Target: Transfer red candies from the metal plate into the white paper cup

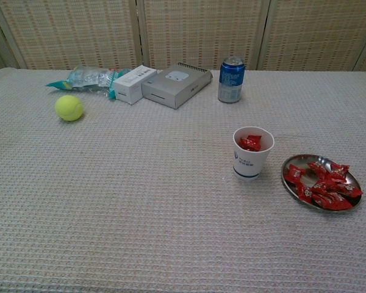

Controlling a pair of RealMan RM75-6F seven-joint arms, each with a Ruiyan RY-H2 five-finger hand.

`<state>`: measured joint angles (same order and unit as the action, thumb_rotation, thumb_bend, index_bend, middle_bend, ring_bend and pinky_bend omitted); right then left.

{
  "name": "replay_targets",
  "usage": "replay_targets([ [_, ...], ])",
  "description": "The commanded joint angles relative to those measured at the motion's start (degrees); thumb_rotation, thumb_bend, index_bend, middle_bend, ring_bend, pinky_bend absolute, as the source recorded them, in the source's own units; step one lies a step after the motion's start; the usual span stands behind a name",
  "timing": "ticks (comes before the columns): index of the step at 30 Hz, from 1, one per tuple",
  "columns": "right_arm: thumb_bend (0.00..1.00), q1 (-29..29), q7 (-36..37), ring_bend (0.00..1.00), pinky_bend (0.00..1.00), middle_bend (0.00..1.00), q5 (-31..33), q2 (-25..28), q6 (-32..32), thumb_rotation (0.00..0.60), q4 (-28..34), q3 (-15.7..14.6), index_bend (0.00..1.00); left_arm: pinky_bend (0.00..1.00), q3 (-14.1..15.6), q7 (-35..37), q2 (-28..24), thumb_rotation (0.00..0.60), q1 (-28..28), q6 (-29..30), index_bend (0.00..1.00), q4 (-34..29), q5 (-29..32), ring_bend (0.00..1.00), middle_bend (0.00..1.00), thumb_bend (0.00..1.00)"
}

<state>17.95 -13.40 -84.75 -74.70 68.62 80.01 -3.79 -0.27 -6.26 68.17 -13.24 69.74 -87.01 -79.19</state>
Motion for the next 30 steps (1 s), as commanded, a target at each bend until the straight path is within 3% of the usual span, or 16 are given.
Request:
replay_targets([
  [1, 0.24, 2.60, 0.37, 0.89, 1.00, 0.84, -1.34, 4.86, 0.33, 0.600, 10.30, 3.06, 0.57, 0.26, 0.04, -0.10, 0.04, 0.600, -0.02, 0.01, 0.00, -0.04, -0.08, 0.09, 0.10, 0.47],
  [9, 0.24, 11.14, -2.29, 0.90, 1.00, 0.84, 8.41, 3.62, -8.92, 0.600, 21.17, 11.77, 0.56, 0.26, -0.08, 0.26, -0.16, 0.600, 0.02, 0.08, 0.00, 0.06, 0.08, 0.09, 0.10, 0.47],
  [16, 0.24, 18.05, -12.56, 0.90, 1.00, 0.84, 20.32, -4.77, -12.42, 0.600, 18.48, 16.40, 0.56, 0.26, -0.02, 1.47, -0.59, 0.600, 0.00, 0.05, 0.00, 0.17, -0.34, 0.10, 0.10, 0.47],
  [23, 0.24, 24.07, -17.91, 0.90, 1.00, 0.84, 29.19, -11.90, -14.35, 0.600, 14.23, 18.51, 0.55, 0.26, -0.02, 2.50, -0.99, 0.600, 0.09, 0.27, 0.00, 0.18, -0.65, 0.09, 0.10, 0.47],
  [30, 0.24, 26.25, -21.87, 0.90, 1.00, 0.84, 32.72, -13.61, -13.13, 0.600, 13.16, 17.18, 0.53, 0.26, -0.05, 3.68, -1.44, 0.600, 0.22, 0.64, 0.00, 0.26, -1.08, 0.10, 0.10, 0.47],
])
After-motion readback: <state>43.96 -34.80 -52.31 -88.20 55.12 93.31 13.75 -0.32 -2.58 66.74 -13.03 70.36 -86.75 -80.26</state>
